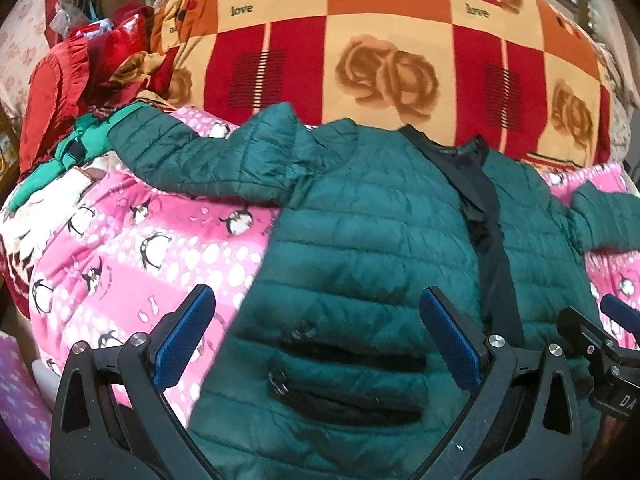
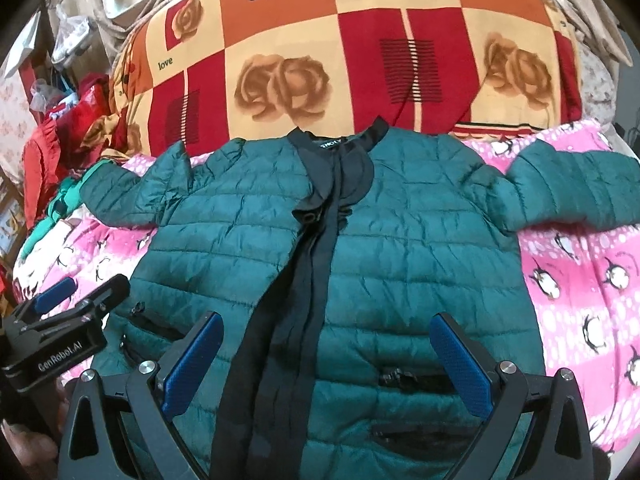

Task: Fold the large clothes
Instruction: 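Move the left gripper to the jacket sleeve cuff and close on it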

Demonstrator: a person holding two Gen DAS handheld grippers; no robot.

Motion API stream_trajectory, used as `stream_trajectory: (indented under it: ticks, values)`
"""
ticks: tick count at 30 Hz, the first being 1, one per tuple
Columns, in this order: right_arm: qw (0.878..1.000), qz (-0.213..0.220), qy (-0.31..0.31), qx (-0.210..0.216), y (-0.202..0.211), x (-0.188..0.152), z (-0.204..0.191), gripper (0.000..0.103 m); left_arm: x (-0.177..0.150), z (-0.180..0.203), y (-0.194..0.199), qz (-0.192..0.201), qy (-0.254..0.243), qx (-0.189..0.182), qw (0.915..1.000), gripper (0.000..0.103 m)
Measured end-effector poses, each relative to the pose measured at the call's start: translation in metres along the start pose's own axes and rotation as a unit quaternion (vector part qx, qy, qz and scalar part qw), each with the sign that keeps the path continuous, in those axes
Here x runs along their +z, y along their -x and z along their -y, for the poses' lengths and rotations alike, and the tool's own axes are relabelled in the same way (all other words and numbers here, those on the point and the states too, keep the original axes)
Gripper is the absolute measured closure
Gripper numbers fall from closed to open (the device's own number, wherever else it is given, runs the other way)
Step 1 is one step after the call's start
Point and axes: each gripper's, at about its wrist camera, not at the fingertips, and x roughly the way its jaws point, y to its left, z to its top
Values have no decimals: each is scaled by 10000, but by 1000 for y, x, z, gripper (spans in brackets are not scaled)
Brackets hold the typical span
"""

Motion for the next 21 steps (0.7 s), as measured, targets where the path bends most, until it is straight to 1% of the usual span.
stream_trajectory:
  ticks: [6, 9, 13, 18, 21]
  values:
    - [10000, 3, 79, -56, -13, 22, -5, 0, 27, -23, -10, -30, 207, 131, 9997, 1]
    - [10000, -17, 64, 15, -20, 32, -5, 0, 40, -38, -15, 39, 287, 326, 9990, 1]
    - [9999, 4, 146, -86, -30, 43, -10, 0, 55, -58, -23, 96, 373, 565, 9977, 1]
    - [9998, 3, 158, -77, -46, 54, -11, 0, 72, -83, -33, 208, 433, 783, 9958, 1]
    - [9999, -95, 103, -41, -58, 59, -9, 0, 80, -99, -40, 296, 495, 907, 9942, 1]
